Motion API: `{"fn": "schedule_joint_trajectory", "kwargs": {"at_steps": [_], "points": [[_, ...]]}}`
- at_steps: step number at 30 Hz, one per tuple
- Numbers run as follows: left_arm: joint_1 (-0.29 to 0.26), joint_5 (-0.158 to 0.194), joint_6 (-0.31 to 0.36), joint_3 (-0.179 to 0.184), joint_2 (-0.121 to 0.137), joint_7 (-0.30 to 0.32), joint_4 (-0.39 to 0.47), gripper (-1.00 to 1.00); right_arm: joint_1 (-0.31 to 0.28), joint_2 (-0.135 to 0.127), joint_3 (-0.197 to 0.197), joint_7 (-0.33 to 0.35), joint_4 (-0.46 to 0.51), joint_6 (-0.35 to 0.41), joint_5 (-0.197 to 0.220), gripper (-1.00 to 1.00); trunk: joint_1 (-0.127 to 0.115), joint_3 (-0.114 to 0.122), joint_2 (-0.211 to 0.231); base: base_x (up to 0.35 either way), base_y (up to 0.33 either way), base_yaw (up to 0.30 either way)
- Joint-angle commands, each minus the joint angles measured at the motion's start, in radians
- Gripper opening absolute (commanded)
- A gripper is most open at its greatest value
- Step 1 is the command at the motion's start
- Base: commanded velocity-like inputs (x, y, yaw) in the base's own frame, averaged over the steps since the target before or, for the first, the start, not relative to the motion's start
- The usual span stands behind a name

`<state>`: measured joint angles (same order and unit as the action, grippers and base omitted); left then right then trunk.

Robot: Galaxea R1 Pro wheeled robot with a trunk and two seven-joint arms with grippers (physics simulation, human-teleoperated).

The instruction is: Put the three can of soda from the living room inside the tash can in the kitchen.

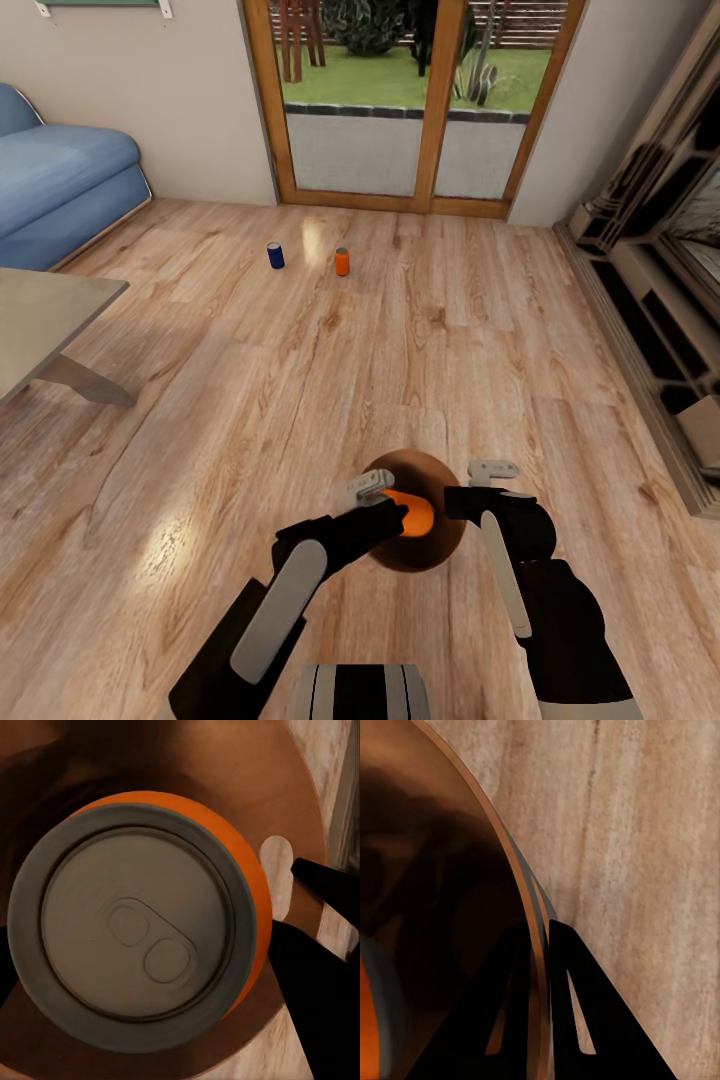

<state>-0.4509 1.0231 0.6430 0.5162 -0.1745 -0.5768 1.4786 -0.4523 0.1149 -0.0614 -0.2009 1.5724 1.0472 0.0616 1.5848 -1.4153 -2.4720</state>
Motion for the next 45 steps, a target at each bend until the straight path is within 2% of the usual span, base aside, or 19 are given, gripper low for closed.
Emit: {"fn": "schedule_joint_trajectory", "kwargs": {"at_steps": [1,2,5,13,18,28,29,45], "points": [[-0.004,-0.001,-0.011,0.011,0.000,0.000,-0.004,-1.00,0.000,0.000,0.000,0.005,0.000,0.000,0.012,-1.00,0.000,0.000,0.000,0.000,0.000,0.000],[-0.009,0.000,-0.029,0.028,0.000,-0.006,-0.016,-1.00,0.000,0.000,0.000,0.005,0.000,0.000,0.012,-1.00,0.000,0.000,0.000,0.000,0.000,0.000],[-0.012,0.000,-0.039,0.038,0.000,-0.011,-0.026,-1.00,0.000,0.000,0.000,0.005,0.000,0.000,0.012,-1.00,0.000,0.000,0.000,0.000,0.000,0.000],[-0.015,0.000,-0.043,0.041,0.000,-0.012,-0.046,-1.00,0.000,0.000,0.000,0.005,0.000,0.000,0.012,-1.00,0.000,0.000,0.000,0.000,0.000,0.000],[-0.066,0.000,-0.096,0.041,0.000,-0.013,-0.128,-1.00,0.000,0.000,0.000,0.005,0.000,0.000,0.012,-1.00,0.000,0.000,0.000,0.000,0.000,0.000],[-0.074,0.002,-0.109,0.042,0.000,-0.013,-0.145,-1.00,0.000,0.000,0.000,0.005,0.000,0.000,0.012,-1.00,0.000,0.000,0.000,0.000,0.000,0.000],[-0.074,0.002,-0.109,0.042,0.000,-0.012,-0.145,1.00,0.000,0.000,0.000,0.005,0.000,0.000,0.012,-1.00,0.000,0.000,0.000,0.000,0.000,0.000],[-0.074,0.002,-0.109,0.042,0.000,-0.013,-0.145,1.00,0.000,0.000,0.000,0.005,0.000,0.000,0.012,-1.00,0.000,0.000,0.000,0.000,0.000,0.000]]}}
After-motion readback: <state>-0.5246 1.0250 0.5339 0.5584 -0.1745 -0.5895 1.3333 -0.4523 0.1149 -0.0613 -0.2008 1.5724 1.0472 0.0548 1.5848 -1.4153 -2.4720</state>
